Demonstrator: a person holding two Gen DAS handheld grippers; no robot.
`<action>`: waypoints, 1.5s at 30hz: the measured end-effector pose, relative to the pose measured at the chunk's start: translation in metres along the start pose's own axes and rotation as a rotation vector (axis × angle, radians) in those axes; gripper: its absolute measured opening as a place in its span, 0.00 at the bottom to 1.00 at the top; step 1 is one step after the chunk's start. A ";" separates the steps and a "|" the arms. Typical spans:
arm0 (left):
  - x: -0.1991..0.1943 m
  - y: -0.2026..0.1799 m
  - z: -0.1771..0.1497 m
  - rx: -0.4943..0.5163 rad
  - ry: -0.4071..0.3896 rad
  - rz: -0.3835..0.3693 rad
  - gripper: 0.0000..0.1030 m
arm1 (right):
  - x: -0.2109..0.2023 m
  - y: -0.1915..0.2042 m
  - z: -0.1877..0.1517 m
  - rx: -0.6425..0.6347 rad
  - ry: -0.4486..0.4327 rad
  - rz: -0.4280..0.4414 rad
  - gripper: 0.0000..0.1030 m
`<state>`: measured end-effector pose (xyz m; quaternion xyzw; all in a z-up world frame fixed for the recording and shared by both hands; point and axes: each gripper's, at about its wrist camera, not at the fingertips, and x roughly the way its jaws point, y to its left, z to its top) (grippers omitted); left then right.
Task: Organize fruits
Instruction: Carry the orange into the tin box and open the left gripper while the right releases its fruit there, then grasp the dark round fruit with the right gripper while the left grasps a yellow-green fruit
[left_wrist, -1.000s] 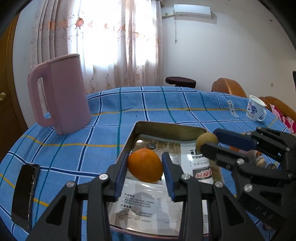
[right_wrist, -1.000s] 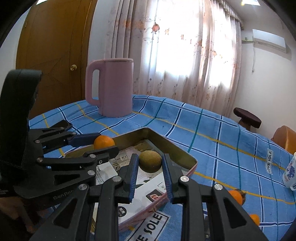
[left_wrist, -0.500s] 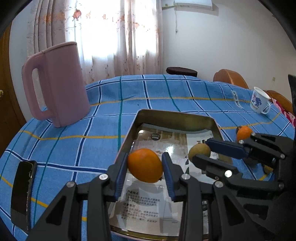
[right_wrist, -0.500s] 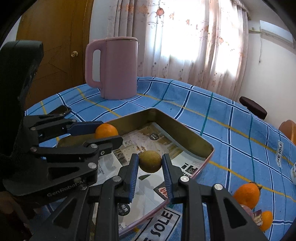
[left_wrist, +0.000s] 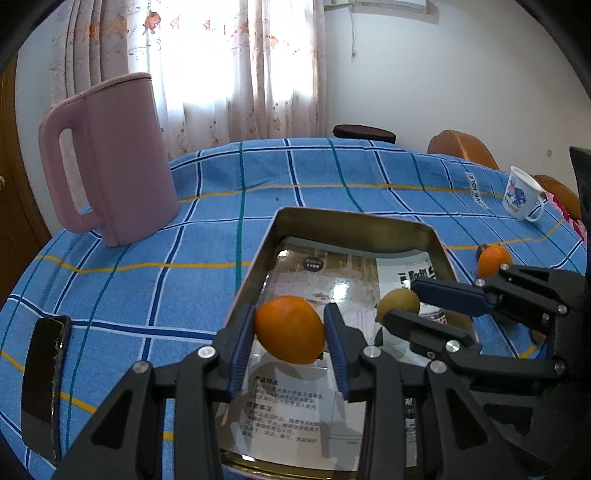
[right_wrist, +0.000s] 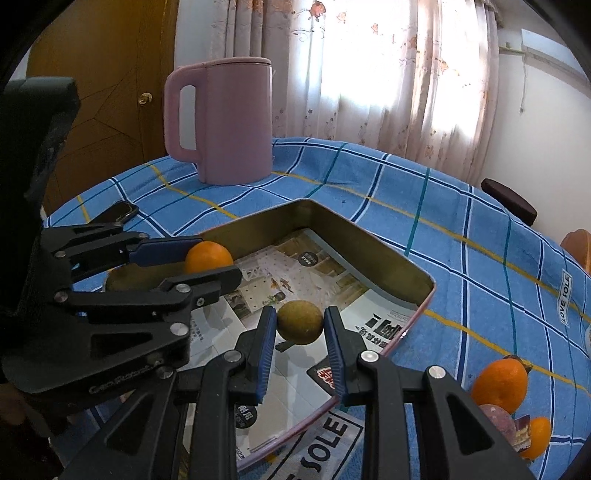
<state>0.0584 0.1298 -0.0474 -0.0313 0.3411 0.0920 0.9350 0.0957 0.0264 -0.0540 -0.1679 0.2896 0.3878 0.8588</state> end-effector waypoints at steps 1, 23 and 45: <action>-0.003 -0.001 0.000 0.003 -0.011 0.003 0.39 | -0.002 0.000 0.000 -0.002 -0.009 -0.007 0.28; -0.068 -0.106 -0.014 0.088 -0.172 -0.216 0.97 | -0.142 -0.127 -0.118 0.264 -0.053 -0.291 0.63; -0.034 -0.194 -0.025 0.257 0.018 -0.354 0.69 | -0.131 -0.148 -0.133 0.300 0.017 -0.275 0.38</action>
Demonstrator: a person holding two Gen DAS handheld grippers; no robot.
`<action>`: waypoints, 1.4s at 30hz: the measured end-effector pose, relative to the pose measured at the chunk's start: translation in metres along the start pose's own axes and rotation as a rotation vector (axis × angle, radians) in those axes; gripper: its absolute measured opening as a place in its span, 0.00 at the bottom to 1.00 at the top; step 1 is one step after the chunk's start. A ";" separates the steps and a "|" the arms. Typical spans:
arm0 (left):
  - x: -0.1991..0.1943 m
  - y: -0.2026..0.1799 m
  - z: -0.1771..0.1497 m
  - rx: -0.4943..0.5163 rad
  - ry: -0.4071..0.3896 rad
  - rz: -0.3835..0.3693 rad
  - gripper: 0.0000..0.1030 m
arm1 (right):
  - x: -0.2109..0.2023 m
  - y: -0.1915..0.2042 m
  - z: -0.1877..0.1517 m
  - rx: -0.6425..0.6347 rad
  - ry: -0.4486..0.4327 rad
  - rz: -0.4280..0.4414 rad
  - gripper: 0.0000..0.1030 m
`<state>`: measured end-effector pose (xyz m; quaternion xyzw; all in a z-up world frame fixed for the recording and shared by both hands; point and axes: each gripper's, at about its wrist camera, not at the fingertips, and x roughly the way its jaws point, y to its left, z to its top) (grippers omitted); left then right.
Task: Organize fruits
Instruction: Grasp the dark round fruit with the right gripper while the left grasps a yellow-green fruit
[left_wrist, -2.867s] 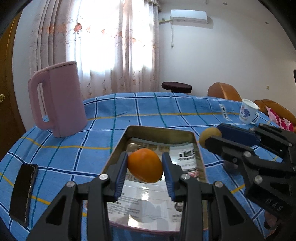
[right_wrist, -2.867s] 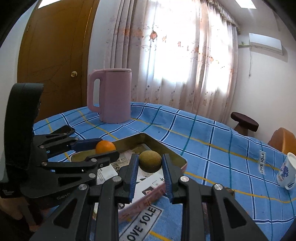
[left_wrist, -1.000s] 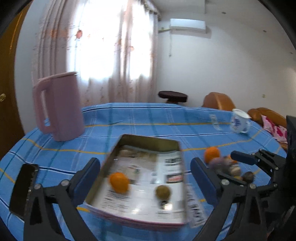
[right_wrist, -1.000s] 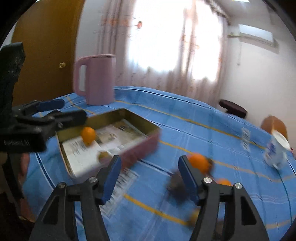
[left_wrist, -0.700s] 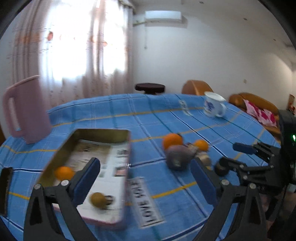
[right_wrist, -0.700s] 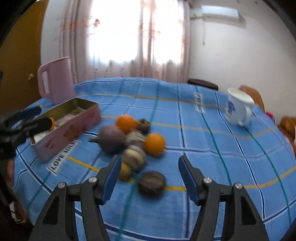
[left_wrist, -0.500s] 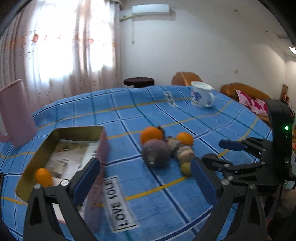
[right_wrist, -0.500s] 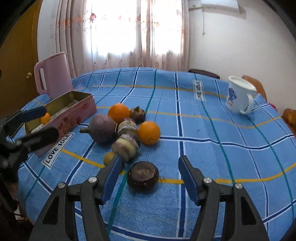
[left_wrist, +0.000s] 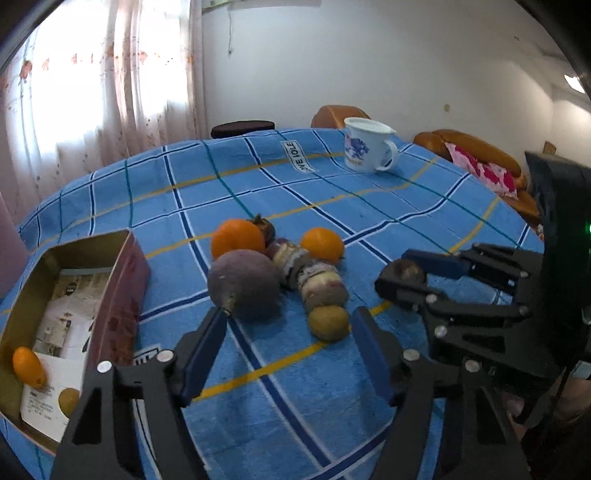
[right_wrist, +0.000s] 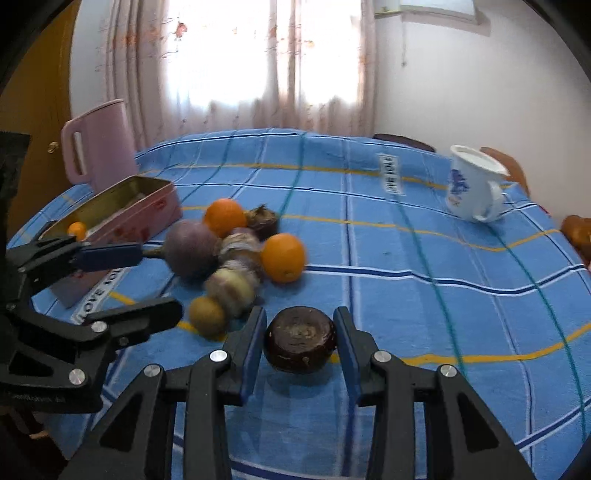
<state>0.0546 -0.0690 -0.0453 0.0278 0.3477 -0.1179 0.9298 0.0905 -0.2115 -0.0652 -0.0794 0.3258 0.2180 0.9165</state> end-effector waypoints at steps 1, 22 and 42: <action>0.001 -0.002 0.001 0.005 0.002 -0.003 0.69 | -0.001 -0.003 0.001 0.012 0.000 0.013 0.38; 0.036 -0.018 0.001 -0.012 0.140 -0.042 0.33 | -0.009 -0.007 -0.002 0.043 -0.048 0.035 0.38; 0.004 -0.007 -0.003 -0.072 -0.037 -0.062 0.29 | -0.030 0.000 -0.008 -0.007 -0.181 0.044 0.38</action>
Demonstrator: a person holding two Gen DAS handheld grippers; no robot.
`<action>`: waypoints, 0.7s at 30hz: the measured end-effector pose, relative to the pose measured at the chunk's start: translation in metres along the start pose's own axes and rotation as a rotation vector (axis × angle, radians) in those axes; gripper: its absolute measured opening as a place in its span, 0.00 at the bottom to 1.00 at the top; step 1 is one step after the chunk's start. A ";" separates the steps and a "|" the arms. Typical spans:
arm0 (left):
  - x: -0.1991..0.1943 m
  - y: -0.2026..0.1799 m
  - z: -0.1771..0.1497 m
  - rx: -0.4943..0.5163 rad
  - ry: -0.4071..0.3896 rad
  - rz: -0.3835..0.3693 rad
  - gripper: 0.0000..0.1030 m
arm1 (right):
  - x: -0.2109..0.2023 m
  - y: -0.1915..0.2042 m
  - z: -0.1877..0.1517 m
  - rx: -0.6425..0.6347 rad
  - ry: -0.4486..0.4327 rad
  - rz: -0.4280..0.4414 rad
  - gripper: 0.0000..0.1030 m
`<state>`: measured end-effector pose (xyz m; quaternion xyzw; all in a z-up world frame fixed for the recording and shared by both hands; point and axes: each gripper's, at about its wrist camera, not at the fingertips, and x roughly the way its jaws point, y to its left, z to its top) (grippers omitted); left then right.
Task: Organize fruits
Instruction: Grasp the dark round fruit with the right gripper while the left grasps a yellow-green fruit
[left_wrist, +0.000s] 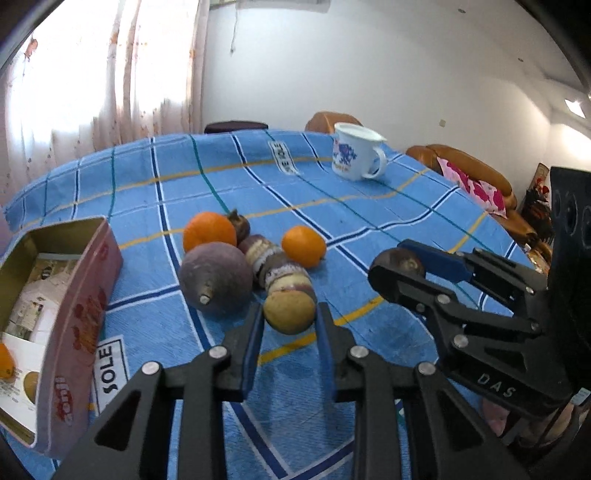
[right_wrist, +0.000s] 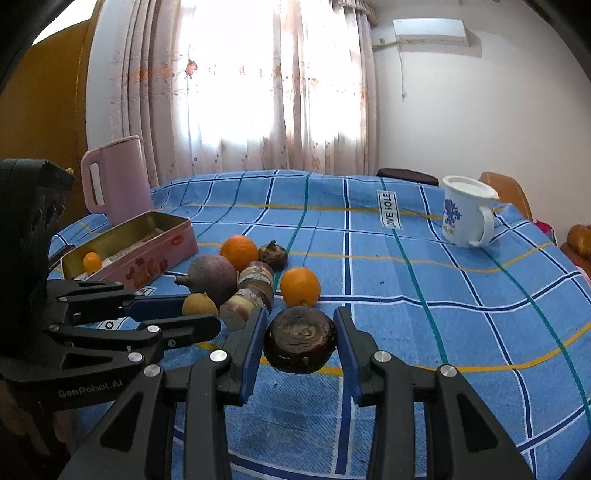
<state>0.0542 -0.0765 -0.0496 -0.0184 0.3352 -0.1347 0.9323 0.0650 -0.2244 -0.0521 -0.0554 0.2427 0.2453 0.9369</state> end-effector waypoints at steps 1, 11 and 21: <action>-0.001 -0.001 0.000 0.004 -0.009 0.006 0.29 | -0.001 0.000 0.000 -0.003 -0.005 0.000 0.38; -0.012 -0.006 -0.001 0.038 -0.081 0.051 0.29 | -0.010 0.004 -0.002 -0.031 -0.062 0.000 0.38; -0.021 -0.009 -0.003 0.054 -0.123 0.075 0.29 | -0.019 0.008 -0.004 -0.054 -0.116 -0.002 0.38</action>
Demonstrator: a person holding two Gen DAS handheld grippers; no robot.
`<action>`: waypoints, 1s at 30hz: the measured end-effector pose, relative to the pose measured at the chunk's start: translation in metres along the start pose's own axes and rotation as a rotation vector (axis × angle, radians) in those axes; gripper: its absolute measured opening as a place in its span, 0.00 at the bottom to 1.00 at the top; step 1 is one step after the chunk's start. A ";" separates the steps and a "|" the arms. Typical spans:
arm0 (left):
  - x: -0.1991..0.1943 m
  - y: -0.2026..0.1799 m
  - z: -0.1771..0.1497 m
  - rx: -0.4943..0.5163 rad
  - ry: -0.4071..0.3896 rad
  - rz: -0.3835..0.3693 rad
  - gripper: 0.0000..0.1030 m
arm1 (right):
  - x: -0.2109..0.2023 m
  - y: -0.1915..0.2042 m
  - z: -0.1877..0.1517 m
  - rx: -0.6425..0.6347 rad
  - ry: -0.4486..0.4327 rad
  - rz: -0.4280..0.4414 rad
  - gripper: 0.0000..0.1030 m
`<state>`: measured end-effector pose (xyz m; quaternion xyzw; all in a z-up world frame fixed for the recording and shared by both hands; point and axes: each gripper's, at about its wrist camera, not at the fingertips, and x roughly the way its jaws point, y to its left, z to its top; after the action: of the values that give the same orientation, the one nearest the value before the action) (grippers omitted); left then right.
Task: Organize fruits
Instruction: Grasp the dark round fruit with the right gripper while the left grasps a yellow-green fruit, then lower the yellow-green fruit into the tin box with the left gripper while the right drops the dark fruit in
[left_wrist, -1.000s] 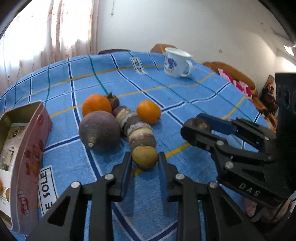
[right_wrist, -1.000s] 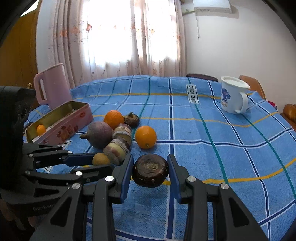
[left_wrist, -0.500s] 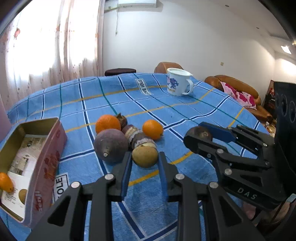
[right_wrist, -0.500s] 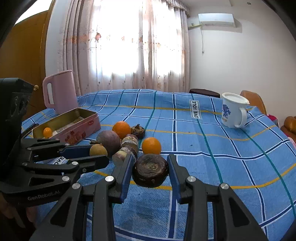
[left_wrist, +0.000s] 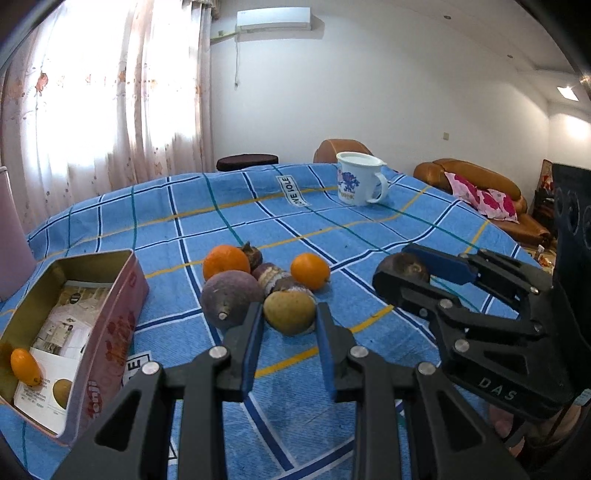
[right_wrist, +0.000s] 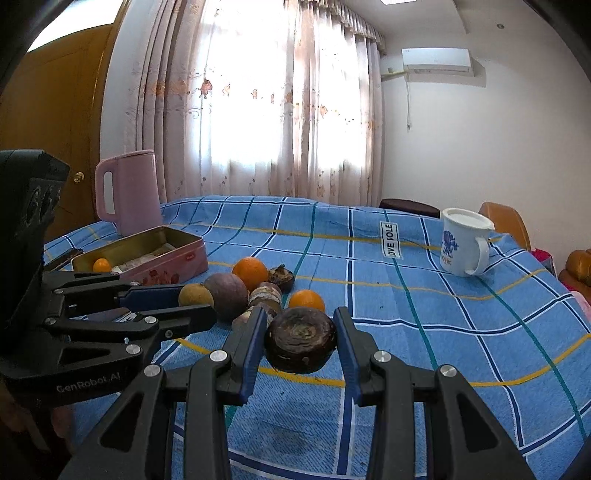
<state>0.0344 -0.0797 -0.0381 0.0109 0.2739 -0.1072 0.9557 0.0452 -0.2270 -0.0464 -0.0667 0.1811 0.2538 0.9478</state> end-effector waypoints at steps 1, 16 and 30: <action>-0.001 -0.001 -0.001 0.001 -0.002 0.002 0.29 | -0.001 0.000 0.000 -0.002 -0.005 0.000 0.38; -0.013 -0.003 -0.002 0.012 -0.055 0.029 0.29 | -0.015 0.005 -0.002 -0.028 -0.086 -0.002 0.38; -0.024 0.002 0.003 0.012 -0.114 0.059 0.29 | -0.024 0.007 -0.005 -0.046 -0.143 -0.006 0.38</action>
<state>0.0168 -0.0730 -0.0226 0.0187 0.2178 -0.0811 0.9724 0.0210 -0.2323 -0.0421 -0.0706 0.1069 0.2591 0.9573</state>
